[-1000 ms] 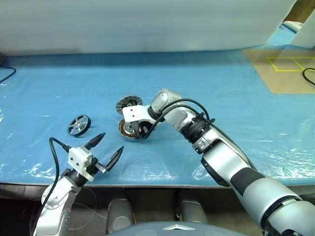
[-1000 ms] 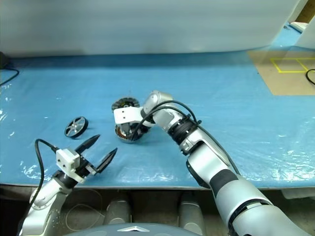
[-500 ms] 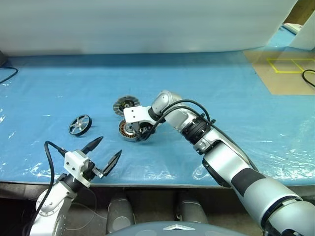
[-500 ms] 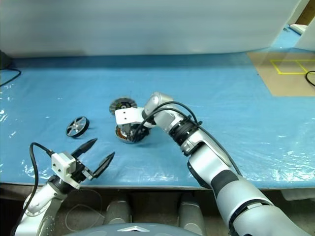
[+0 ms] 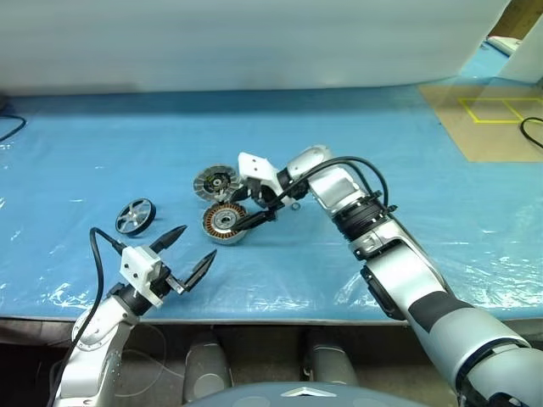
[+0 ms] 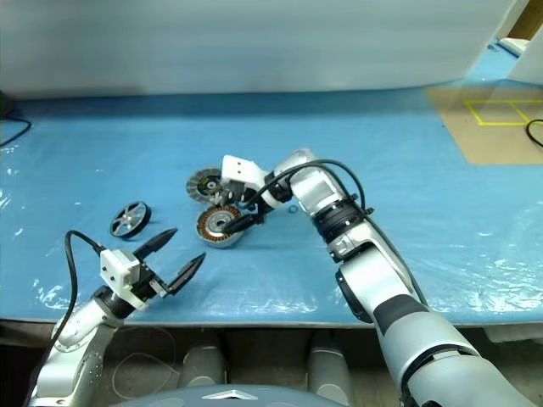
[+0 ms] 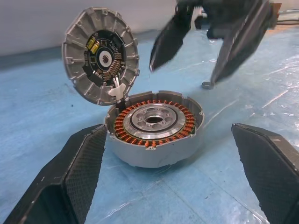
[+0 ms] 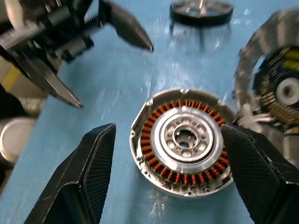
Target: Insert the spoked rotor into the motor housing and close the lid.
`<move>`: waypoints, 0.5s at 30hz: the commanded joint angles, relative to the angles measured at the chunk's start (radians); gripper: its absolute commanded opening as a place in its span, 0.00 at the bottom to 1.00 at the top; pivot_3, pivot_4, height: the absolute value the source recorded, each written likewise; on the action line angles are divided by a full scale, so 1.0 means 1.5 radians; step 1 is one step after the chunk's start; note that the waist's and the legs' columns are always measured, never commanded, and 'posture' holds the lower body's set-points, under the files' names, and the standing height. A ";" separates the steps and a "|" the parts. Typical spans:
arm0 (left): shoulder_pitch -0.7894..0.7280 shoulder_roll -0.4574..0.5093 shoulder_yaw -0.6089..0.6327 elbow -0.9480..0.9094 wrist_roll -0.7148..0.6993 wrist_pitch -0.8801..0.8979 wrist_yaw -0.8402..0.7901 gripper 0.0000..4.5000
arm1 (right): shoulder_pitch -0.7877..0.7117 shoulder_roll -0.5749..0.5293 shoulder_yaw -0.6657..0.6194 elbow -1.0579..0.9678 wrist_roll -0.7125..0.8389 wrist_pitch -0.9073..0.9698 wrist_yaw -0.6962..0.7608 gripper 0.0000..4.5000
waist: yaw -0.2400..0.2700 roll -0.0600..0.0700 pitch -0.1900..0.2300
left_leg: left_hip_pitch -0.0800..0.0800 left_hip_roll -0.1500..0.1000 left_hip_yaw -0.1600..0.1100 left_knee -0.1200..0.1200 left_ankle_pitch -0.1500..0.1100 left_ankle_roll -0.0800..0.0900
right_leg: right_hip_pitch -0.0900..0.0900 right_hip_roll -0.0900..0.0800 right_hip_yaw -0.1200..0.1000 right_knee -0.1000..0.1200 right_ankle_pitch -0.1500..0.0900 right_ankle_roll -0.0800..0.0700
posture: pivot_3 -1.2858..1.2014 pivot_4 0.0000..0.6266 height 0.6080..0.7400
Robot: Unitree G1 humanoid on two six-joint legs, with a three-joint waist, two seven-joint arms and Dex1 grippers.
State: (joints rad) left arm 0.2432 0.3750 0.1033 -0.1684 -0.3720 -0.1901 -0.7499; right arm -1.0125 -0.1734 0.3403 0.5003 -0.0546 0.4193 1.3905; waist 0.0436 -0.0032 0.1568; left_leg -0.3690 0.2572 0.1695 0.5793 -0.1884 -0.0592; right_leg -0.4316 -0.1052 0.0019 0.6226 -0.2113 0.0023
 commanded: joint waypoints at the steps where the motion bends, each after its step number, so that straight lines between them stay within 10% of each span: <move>1: -0.004 0.005 -0.004 -0.010 -0.009 0.004 -0.008 1.00 | 0.038 -0.015 -0.054 -0.071 0.062 -0.023 -0.021 0.84 | 0.001 0.000 0.000 | 0.000 0.000 0.000 0.000 0.000 0.000 | 0.000 0.000 0.000 0.000 0.000 0.000 | 0.52 0.24 1.00; 15: -0.025 0.012 -0.003 -0.005 -0.014 0.024 -0.027 1.00 | 0.177 -0.095 -0.161 -0.097 0.105 -0.091 -0.217 0.84 | 0.002 -0.001 0.000 | 0.000 0.000 0.001 0.000 0.001 -0.001 | 0.000 0.000 0.001 -0.001 0.000 0.000 | 0.52 0.24 1.00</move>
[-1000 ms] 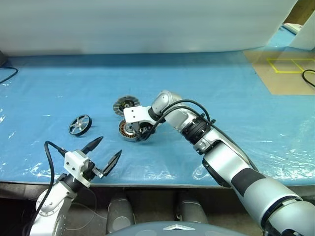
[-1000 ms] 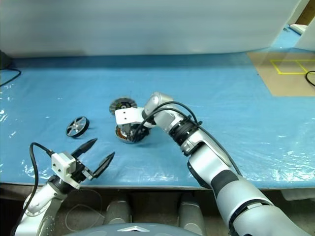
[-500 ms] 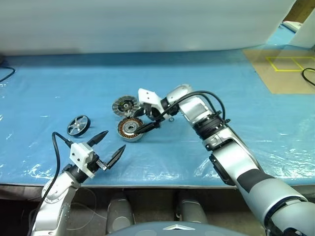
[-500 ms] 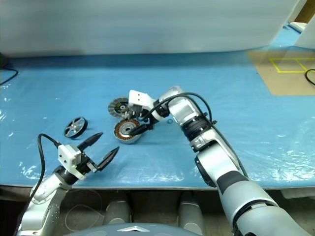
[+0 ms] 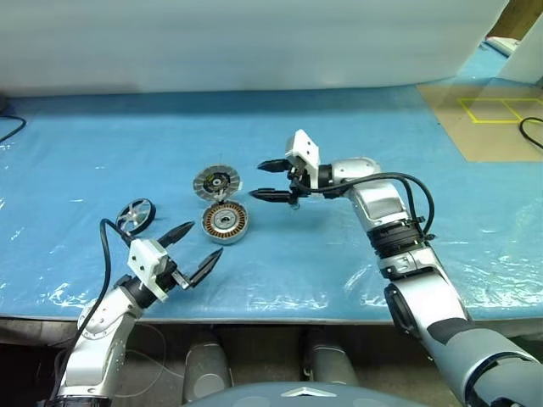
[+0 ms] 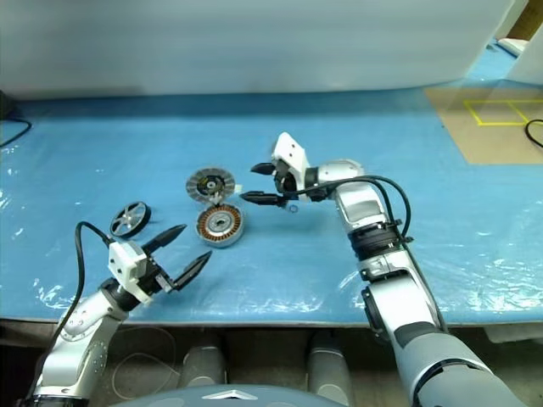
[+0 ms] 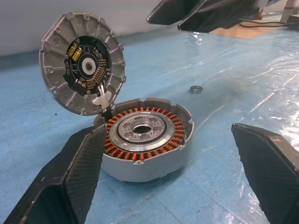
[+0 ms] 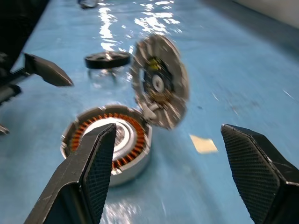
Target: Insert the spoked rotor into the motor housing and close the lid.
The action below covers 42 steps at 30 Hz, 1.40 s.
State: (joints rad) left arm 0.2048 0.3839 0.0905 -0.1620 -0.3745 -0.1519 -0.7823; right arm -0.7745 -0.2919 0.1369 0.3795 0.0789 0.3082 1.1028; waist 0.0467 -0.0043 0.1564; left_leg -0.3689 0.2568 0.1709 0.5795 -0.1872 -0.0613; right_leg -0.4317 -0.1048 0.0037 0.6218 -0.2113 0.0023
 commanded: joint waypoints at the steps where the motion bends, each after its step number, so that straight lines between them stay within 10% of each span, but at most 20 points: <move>1: 0.000 0.006 0.006 -0.008 -0.012 -0.001 -0.006 1.00 | 0.030 -0.023 -0.029 -0.016 0.016 -0.024 -0.032 0.84 | 0.000 0.000 0.000 | 0.000 0.000 0.000 0.000 0.000 0.000 | 0.000 0.000 0.000 0.000 0.000 0.000 | 0.52 0.24 1.00; 42: -0.016 0.011 0.007 0.009 -0.010 0.005 -0.019 1.00 | 0.101 -0.060 0.027 0.102 -0.051 -0.095 -0.122 0.84 | -0.002 0.000 0.000 | 0.001 0.000 0.001 0.000 -0.001 0.002 | 0.000 0.000 0.001 0.000 0.000 0.000 | 0.52 0.24 1.00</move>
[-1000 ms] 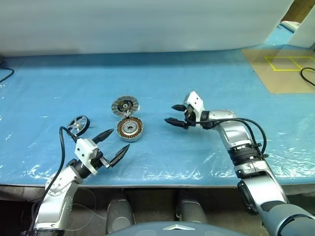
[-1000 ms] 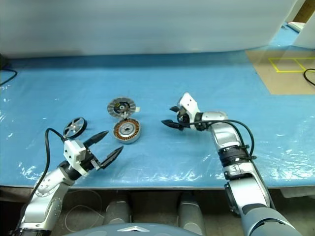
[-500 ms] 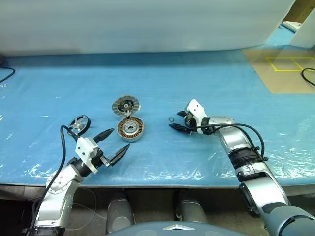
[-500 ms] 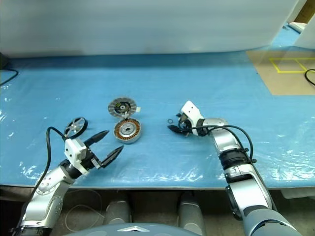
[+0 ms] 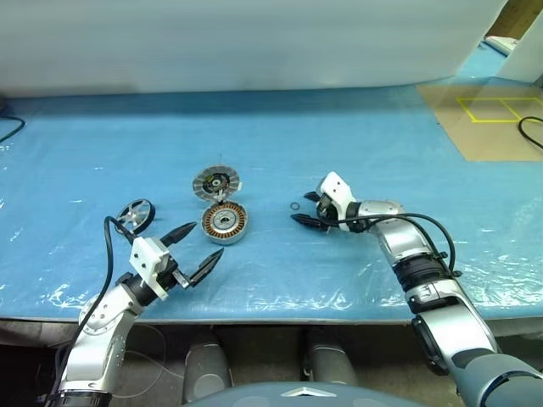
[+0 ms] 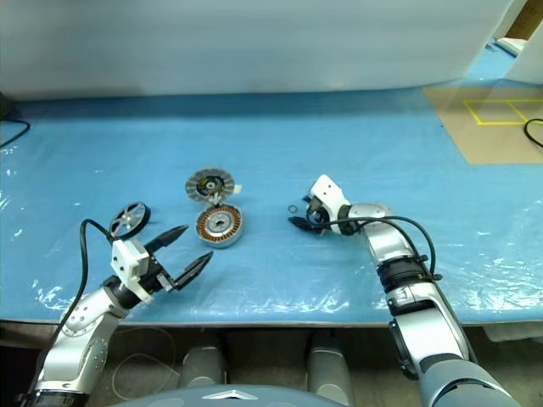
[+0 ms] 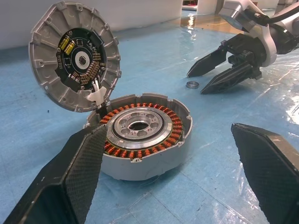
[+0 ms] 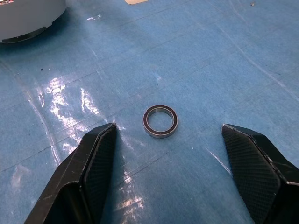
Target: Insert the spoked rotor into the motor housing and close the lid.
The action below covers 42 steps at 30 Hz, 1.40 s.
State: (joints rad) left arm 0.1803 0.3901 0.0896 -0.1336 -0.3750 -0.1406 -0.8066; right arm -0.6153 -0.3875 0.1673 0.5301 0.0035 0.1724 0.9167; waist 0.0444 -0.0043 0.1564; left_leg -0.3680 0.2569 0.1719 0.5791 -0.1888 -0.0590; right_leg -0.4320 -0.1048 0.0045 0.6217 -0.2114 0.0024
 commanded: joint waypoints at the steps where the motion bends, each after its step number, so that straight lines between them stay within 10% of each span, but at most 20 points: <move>1: 0.001 0.006 0.007 -0.010 -0.010 -0.002 -0.003 1.00 | -0.006 0.005 0.008 0.003 -0.002 -0.006 0.002 0.84 | 0.000 0.000 0.000 | 0.000 0.000 0.000 0.000 0.000 0.000 | 0.000 0.000 0.000 0.000 0.000 0.000 | 0.52 0.24 1.00; 8: 0.003 0.007 0.007 -0.011 -0.009 -0.002 -0.002 1.00 | -0.010 0.014 0.015 0.010 -0.006 -0.014 0.002 0.71 | -0.001 0.000 0.000 | 0.000 0.000 0.000 0.000 0.000 0.000 | 0.000 0.000 0.000 0.000 0.000 0.000 | 0.52 0.24 1.00; 16: 0.007 0.008 0.009 -0.012 -0.009 -0.003 -0.002 1.00 | -0.013 0.014 0.015 0.017 -0.006 -0.016 0.003 0.13 | 0.000 0.000 0.000 | 0.000 0.000 0.000 -0.001 0.000 0.000 | 0.000 0.000 0.000 -0.001 0.000 0.000 | 0.52 0.24 1.00; 24: 0.006 0.011 0.010 -0.011 -0.010 -0.003 -0.004 1.00 | -0.015 0.011 0.012 0.026 -0.007 -0.023 0.000 0.13 | 0.000 0.000 0.000 | 0.000 0.000 0.000 -0.001 0.000 0.000 | 0.000 0.000 0.000 -0.001 0.000 0.000 | 0.52 0.24 1.00; 31: 0.004 0.012 0.009 -0.009 -0.011 -0.003 -0.005 1.00 | -0.010 0.011 0.012 0.022 -0.006 -0.021 -0.001 0.63 | 0.000 0.000 0.000 | 0.000 0.000 0.000 -0.001 0.000 0.000 | 0.000 0.000 0.000 -0.001 0.000 0.000 | 0.52 0.24 1.00; 42: 0.006 0.012 0.010 -0.011 -0.011 -0.002 -0.004 1.00 | 0.002 -0.013 0.016 0.018 -0.009 -0.021 0.022 0.63 | 0.002 0.000 0.000 | 0.000 0.000 0.000 -0.002 0.000 0.000 | 0.000 0.000 0.000 -0.002 0.000 0.000 | 0.52 0.24 1.00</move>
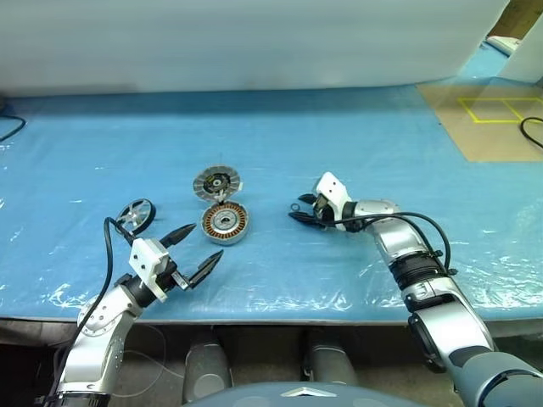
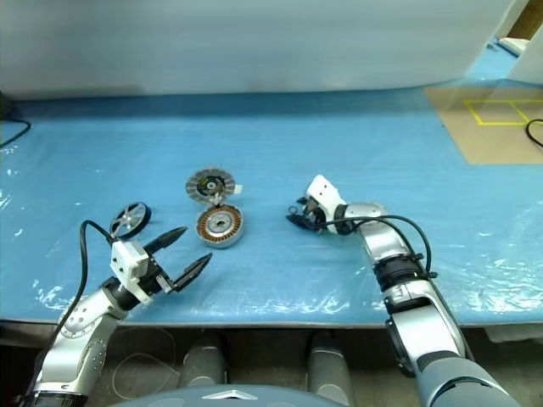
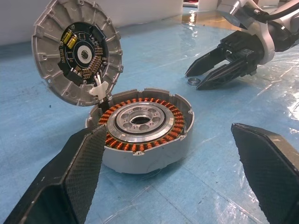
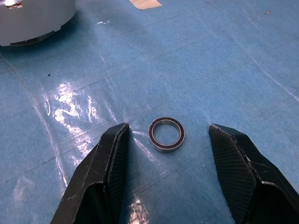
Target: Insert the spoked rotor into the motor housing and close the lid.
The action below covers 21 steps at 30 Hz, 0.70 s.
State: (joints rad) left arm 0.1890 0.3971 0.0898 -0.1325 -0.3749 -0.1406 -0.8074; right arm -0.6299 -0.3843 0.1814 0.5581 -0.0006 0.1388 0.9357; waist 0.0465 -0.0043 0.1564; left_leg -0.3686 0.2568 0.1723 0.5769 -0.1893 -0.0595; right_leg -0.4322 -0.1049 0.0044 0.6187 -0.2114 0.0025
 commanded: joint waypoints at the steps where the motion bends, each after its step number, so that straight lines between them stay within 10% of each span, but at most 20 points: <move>1: 0.001 0.008 0.011 -0.012 -0.011 -0.002 -0.003 1.00 | 0.014 -0.020 0.007 -0.001 -0.007 -0.002 0.014 0.63 | 0.001 0.000 0.000 | 0.000 0.000 0.000 0.000 0.000 0.000 | 0.000 0.000 0.000 0.000 0.000 0.000 | 0.52 0.24 1.00; 9: -0.002 0.011 0.011 -0.010 -0.012 -0.001 -0.004 1.00 | 0.025 -0.023 0.007 -0.012 -0.004 0.003 0.018 0.63 | 0.001 0.000 0.000 | 0.000 0.000 0.000 0.000 0.000 0.000 | 0.000 0.000 0.000 -0.001 0.000 0.000 | 0.52 0.24 1.00; 18: -0.003 0.012 0.009 -0.009 -0.012 0.000 -0.003 1.00 | 0.023 -0.010 0.009 -0.018 -0.001 0.014 0.010 0.04 | -0.001 0.000 0.000 | 0.000 0.000 0.000 0.000 0.000 0.000 | 0.000 0.000 0.000 -0.001 0.000 0.000 | 0.52 0.24 1.00; 21: -0.004 0.012 0.010 -0.008 -0.012 -0.001 -0.002 1.00 | 0.021 -0.010 0.011 -0.015 -0.004 0.011 0.010 0.00 | -0.001 0.000 0.000 | 0.000 0.000 0.000 -0.001 0.000 0.000 | 0.000 0.000 0.000 -0.001 0.000 0.000 | 0.52 0.24 1.00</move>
State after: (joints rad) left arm 0.1873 0.4073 0.0901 -0.1319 -0.3751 -0.1397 -0.8071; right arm -0.6098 -0.3999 0.1818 0.5329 0.0033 0.1424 0.9541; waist 0.0448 -0.0044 0.1564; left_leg -0.3686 0.2565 0.1729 0.5759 -0.1896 -0.0599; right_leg -0.4322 -0.1053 0.0045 0.6175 -0.2115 0.0027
